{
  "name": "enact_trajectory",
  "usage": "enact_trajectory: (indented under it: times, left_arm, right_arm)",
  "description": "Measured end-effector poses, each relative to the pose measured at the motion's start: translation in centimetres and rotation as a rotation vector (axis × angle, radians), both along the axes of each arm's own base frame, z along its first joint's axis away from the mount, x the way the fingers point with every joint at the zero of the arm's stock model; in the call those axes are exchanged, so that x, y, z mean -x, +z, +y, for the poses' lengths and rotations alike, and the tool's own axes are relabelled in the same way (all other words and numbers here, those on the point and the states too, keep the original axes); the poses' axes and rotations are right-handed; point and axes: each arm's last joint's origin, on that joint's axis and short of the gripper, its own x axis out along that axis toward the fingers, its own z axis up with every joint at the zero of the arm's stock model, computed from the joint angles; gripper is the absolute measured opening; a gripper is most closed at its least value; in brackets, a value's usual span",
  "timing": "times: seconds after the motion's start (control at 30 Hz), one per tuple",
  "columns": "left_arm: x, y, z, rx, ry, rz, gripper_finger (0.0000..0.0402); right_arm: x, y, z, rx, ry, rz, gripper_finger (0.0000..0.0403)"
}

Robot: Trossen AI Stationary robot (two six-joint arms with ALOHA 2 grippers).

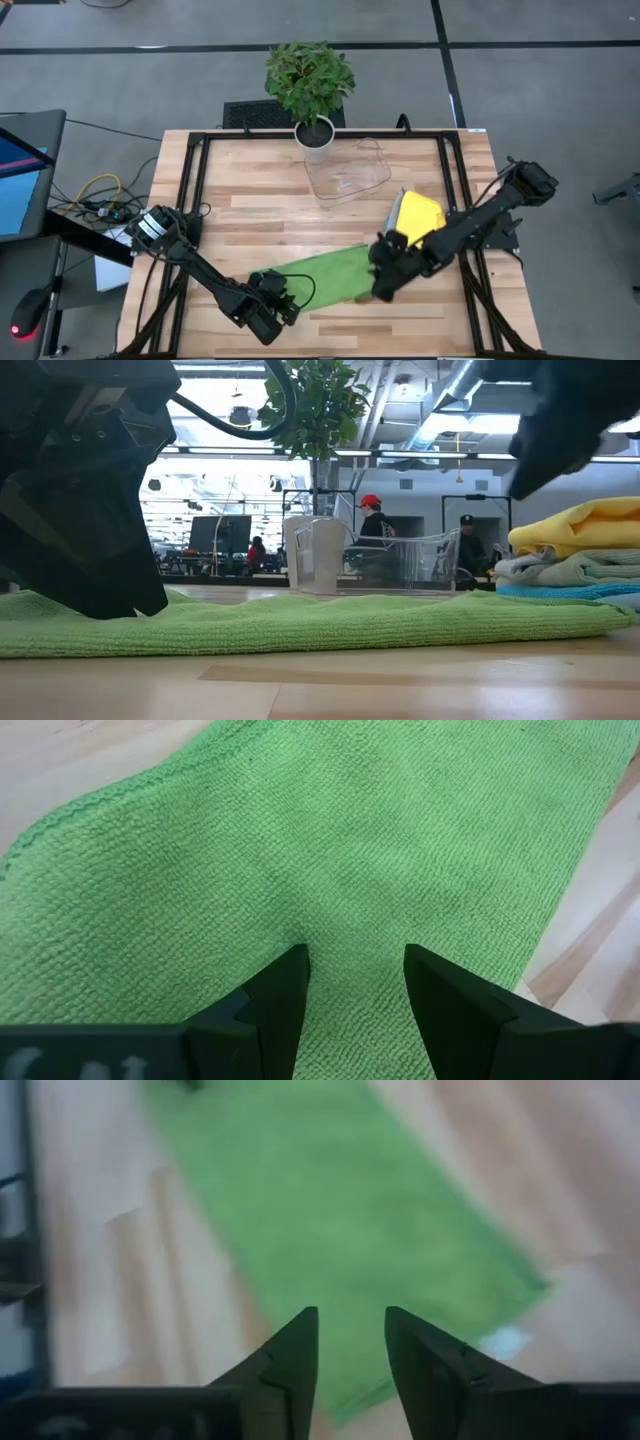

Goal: Fold microfiber towels
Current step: Fold the green microfiber cloth

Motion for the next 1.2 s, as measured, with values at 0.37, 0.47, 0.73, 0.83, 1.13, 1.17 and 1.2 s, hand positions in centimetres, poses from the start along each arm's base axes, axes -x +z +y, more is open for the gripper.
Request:
enact_trajectory:
  times: [0.37,0.47,0.73,0.83,1.13,1.17,1.2]
  left_arm:
    - [0.0,0.0,0.0,-0.001,0.0,-0.005,0.0166]
    - [0.0,0.0,0.0,0.0,0.0,-0.006,0.0166]
    - [0.0,0.0,0.0,-0.002,-0.007,0.002,0.0166]
    - [0.0,0.0,0.0,-0.006,-0.011,0.002,0.0166]
    - [0.0,0.0,0.0,-0.011,-0.013,0.001,0.0166]
    - [0.0,0.0,0.0,-0.012,-0.013,0.001,0.0166]
    - [0.0,0.0,0.0,-0.011,-0.012,0.001,0.0166]
  right_arm:
    - [0.7,-5.2,5.2,-0.008,0.101,0.086,0.0041]
    - [0.8,-6.4,5.4,0.02,0.09,0.133,0.0014]
    - [2.2,-6.2,4.4,0.083,-0.002,0.236,0.0035]
    - [3.1,-6.3,4.5,0.116,-0.015,0.284,0.0031]
    - [1.3,-5.2,5.1,0.01,0.052,0.117,0.0017]
    - [1.0,-5.3,4.9,0.01,0.047,0.114,0.0019]
    - [0.9,-5.5,4.7,0.024,0.044,0.12,0.0021]
